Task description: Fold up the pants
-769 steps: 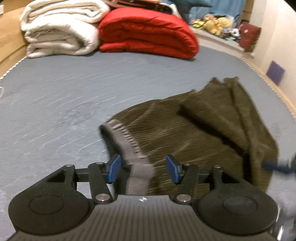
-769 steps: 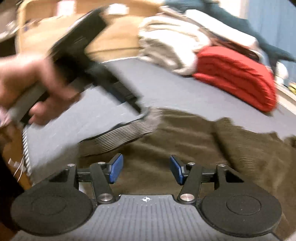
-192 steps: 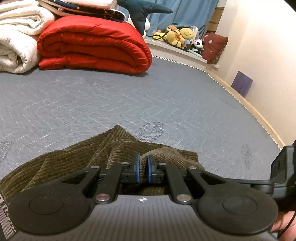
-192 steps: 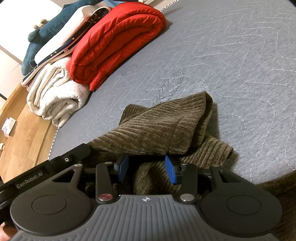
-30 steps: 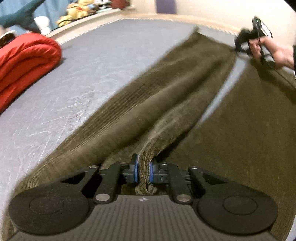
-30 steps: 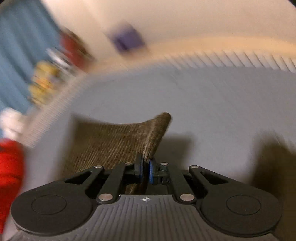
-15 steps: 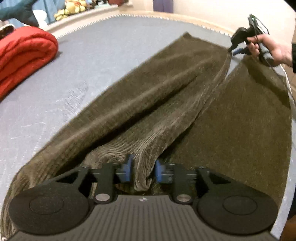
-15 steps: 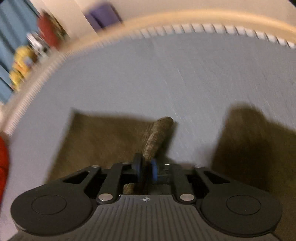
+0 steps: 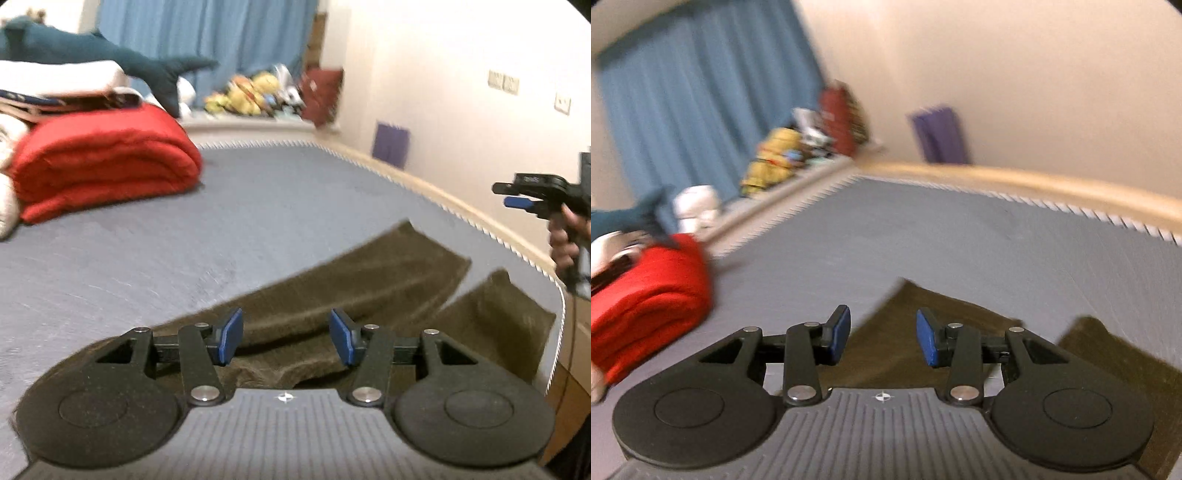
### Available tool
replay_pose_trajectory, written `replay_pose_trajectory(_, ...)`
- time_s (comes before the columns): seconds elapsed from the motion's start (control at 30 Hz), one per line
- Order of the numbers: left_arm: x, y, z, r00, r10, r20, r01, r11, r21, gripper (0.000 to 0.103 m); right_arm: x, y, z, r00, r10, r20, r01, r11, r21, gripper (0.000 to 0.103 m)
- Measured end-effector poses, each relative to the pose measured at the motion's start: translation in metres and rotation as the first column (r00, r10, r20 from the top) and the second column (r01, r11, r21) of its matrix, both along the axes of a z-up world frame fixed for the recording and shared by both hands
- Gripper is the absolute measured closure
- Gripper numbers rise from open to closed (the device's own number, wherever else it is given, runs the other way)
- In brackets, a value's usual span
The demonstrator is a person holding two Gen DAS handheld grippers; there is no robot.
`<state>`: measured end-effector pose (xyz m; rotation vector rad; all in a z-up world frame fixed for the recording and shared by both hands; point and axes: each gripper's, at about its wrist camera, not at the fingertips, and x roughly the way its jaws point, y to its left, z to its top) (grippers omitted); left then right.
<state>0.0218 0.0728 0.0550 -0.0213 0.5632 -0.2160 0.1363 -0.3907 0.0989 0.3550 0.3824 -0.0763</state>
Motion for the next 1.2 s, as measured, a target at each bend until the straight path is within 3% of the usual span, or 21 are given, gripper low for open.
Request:
replay_pose_trajectory(0.1, -0.025, -0.003, 0.016, 0.999, 0.03, 0.038, -0.032, 0.998, 0.048, 0.037, -0.04, 0.034, 0.028, 0.991, 0.104, 0.085, -0.099, 0.993, -0.065, 0.058)
replay_pose_trajectory(0.27, -0.05, 0.001, 0.024, 0.998, 0.067, 0.005, -0.067, 0.993, 0.096, 0.036, -0.089, 0.078, 0.052, 0.939, 0.309, 0.15, -0.296, 0.949, -0.105, 0.057)
replay_pose_trajectory(0.4, -0.057, 0.018, 0.02, 0.991, 0.11, -0.075, -0.099, 0.987, 0.13, 0.036, -0.109, 0.11, 0.057, 0.893, 0.421, 0.158, -0.404, 0.906, -0.131, 0.056)
replay_pose_trajectory(0.5, -0.062, 0.037, 0.006, 0.986, 0.155, -0.06, -0.145, 0.978, 0.152, 0.036, -0.117, 0.134, 0.051, 0.86, 0.49, 0.143, -0.467, 0.869, -0.167, 0.047)
replay_pose_trajectory(0.53, -0.061, 0.045, -0.003, 0.982, 0.172, -0.074, -0.159, 0.976, 0.145, 0.04, -0.117, 0.141, 0.046, 0.848, 0.513, 0.131, -0.487, 0.853, -0.187, 0.042)
replay_pose_trajectory(0.57, -0.058, 0.052, -0.009, 0.976, 0.186, -0.109, -0.17, 0.975, 0.143, 0.054, -0.121, 0.149, 0.042, 0.841, 0.527, 0.123, -0.498, 0.843, -0.204, 0.04)
replay_pose_trajectory(0.63, -0.052, 0.063, -0.019, 0.967, 0.201, -0.155, -0.178, 0.972, 0.154, 0.073, -0.12, 0.159, 0.027, 0.829, 0.55, 0.102, -0.519, 0.824, -0.227, 0.04)
replay_pose_trajectory(0.73, -0.048, 0.075, -0.026, 0.965, 0.203, -0.165, -0.172, 0.968, 0.182, 0.086, -0.11, 0.165, -0.006, 0.839, 0.541, 0.057, -0.518, 0.827, -0.22, 0.04)
replay_pose_trajectory(0.8, -0.044, 0.085, -0.031, 0.958, 0.221, -0.185, -0.191, 0.967, 0.167, 0.086, -0.094, 0.173, -0.018, 0.853, 0.521, -0.023, -0.515, 0.835, -0.196, 0.042)
replay_pose_trajectory(0.97, -0.03, 0.1, -0.043, 0.936, 0.27, -0.226, -0.233, 0.956, 0.176, 0.086, -0.081, 0.179, -0.023, 0.857, 0.515, -0.012, -0.504, 0.832, -0.231, 0.044)
replay_pose_trajectory(1.2, -0.011, 0.1, -0.055, 0.926, 0.278, -0.257, -0.235, 0.954, 0.185, 0.086, -0.068, 0.183, -0.026, 0.852, 0.523, -0.009, -0.516, 0.838, -0.18, 0.044)
